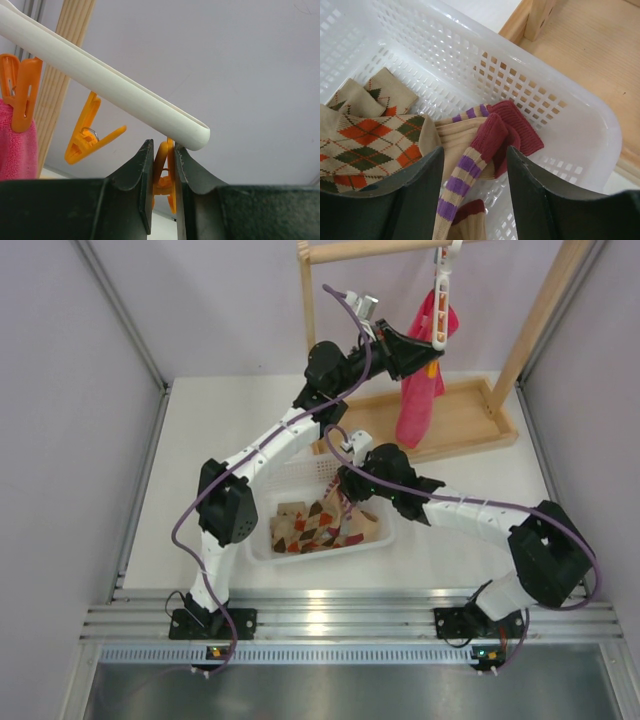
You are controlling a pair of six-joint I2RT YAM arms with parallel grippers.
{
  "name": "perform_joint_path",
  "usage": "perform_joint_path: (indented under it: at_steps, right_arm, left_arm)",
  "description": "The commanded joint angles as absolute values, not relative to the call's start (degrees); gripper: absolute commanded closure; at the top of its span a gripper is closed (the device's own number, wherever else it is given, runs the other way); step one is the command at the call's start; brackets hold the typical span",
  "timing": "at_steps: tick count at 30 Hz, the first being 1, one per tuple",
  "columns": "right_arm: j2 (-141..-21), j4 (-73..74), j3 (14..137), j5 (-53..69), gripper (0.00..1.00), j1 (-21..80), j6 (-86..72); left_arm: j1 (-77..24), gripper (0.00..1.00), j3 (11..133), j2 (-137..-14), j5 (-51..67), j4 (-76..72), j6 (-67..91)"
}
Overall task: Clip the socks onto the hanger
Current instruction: Pick up the sock from the bin.
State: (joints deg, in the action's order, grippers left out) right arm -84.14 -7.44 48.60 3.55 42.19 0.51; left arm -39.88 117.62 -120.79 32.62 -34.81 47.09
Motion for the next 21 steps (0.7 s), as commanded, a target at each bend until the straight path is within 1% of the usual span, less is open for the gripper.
perform_joint_path:
  at_steps: [1,6,13,18,20,21]
  right_arm:
    - [-86.2,-6.0,52.5,2.2,0.47,43.9,-2.9]
    - [-89.6,-3.1,54.7,2.1,0.49,44.8,-2.9]
    - [-93.3,-1.0,56.0,-3.7,0.48,45.8,-2.1]
    - [-94.3,-0.3,55.7,-4.3,0.48,46.4,-1.5]
    - [-94.6,-0.2,55.6,-4.1,0.54,46.7,-1.2]
    - [-94.5,-0.2,55.6,-3.5,0.61,46.8,-1.1]
  left_arm:
    - [-39.9,1.00,116.8,-118.1,35.9,-34.0,48.8]
    - [-39.7,1.00,116.8,-118.2,35.6,-34.2,49.0]
    - [-39.7,1.00,116.7,-118.4,35.5,-34.5,49.4]
    - [-39.7,1.00,116.6,-118.4,35.6,-34.5,49.4]
    - [-39.6,1.00,116.5,-118.4,35.4,-34.5,49.4]
    - [-39.6,1.00,116.5,-118.4,35.5,-34.4,49.4]
